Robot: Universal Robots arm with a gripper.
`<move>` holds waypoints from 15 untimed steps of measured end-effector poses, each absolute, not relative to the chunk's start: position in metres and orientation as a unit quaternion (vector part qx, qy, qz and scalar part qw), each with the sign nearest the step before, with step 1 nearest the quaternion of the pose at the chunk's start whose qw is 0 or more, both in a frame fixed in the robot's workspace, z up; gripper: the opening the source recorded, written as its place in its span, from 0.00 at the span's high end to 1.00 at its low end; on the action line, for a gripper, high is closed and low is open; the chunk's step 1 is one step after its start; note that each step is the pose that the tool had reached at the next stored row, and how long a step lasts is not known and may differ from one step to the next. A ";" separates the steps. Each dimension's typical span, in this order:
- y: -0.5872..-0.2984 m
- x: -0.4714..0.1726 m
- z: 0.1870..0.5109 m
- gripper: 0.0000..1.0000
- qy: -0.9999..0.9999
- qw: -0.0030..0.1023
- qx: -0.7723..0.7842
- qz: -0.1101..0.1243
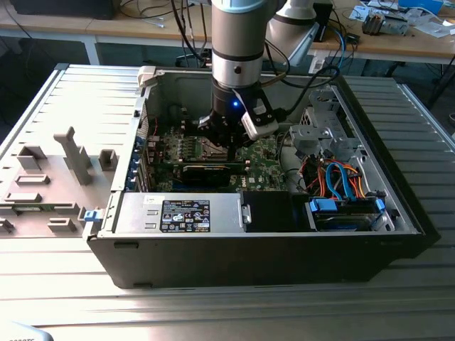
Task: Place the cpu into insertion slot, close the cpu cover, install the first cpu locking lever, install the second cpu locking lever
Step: 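Install the second cpu locking lever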
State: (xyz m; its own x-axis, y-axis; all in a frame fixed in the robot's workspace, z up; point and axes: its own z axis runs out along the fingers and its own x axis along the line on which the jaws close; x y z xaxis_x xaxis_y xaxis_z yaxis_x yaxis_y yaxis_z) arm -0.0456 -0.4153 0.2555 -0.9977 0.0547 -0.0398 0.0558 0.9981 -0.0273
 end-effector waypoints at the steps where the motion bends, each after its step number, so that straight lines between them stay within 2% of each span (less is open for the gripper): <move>1: -0.416 -0.046 0.256 0.89 0.999 0.020 0.028 -0.014; 15: -0.421 -0.046 0.255 0.89 0.999 0.020 0.028 -0.014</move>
